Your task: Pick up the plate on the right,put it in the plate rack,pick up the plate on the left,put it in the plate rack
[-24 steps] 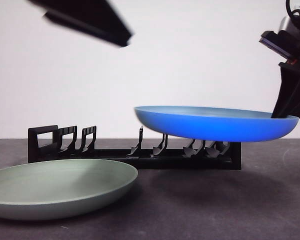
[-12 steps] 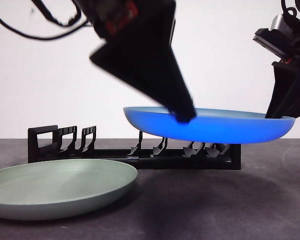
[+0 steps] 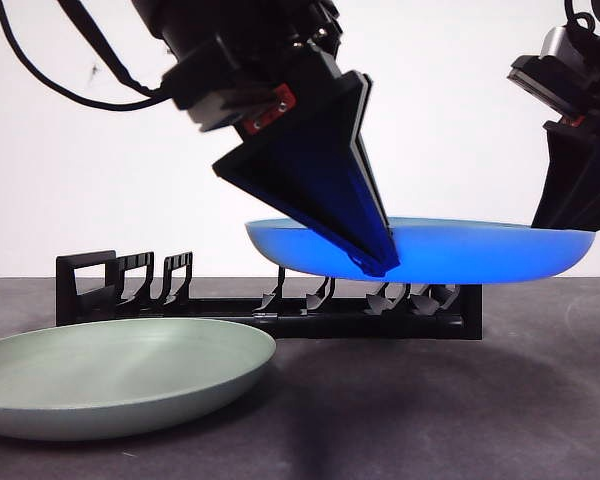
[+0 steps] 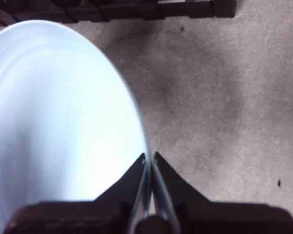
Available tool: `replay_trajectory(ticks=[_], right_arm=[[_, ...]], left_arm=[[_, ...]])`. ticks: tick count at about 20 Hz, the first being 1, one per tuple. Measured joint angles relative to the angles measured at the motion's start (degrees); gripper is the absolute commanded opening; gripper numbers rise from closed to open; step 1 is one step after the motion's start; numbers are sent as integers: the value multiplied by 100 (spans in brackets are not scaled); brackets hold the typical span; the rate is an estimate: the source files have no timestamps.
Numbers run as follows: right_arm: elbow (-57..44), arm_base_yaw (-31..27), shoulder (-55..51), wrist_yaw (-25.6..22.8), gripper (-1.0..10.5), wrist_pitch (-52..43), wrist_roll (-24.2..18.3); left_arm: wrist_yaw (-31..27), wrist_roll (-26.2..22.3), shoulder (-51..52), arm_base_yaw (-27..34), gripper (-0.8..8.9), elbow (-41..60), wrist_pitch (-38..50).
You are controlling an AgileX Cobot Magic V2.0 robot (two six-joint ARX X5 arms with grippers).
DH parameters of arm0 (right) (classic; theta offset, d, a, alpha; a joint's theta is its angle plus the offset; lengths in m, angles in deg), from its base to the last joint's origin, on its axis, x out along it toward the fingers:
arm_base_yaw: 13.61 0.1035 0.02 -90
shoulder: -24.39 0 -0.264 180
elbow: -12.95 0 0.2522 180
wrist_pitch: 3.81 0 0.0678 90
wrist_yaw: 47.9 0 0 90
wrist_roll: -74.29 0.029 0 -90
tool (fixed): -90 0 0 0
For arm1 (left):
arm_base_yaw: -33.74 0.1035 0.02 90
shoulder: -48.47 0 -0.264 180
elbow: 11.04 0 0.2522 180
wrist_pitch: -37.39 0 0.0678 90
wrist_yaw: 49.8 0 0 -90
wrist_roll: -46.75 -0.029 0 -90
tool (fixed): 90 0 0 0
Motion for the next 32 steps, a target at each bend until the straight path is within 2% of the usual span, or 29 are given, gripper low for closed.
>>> replay_trajectory(ticks=[2,4,8,10,13,15,17,21,23,27,32], right_arm=[[2,0,-107,-22,30,0,-2],[48,-4,-304,-17,179,31,2],[313,-138,-925,-22,189,-68,7],[348,-225,-1331,-173,187,-566,79],[358,-269,-1860,-907,187,-1169,227],[376,-269,-2087,-1215,186,-1327,313],[380,-269,-2162,-1340,186,-1325,348],[380,-269,-2155,-1351,186,-1272,354],[380,-269,-2155,-1353,186,-1226,354],[380,-269,-2149,-1353,186,-1134,354],[380,-269,-2107,-1351,186,-1137,356]], left_arm=[[-22,-2,0,-2,-9,0,20],[-59,85,0,-28,-9,0,142],[-142,730,87,-42,-9,4,514],[-127,1185,315,-48,-9,4,881],[-118,2055,852,68,-9,4,1526],[-96,2682,1246,433,-9,2,1781],[52,3287,1593,1062,-9,2,1823],[1574,4363,1867,2697,-9,2,2306],[2192,4743,1812,3346,-9,2,2448],[2990,5305,1576,4216,-10,2,2800],[4131,6000,1110,4924,-10,2,3556]])
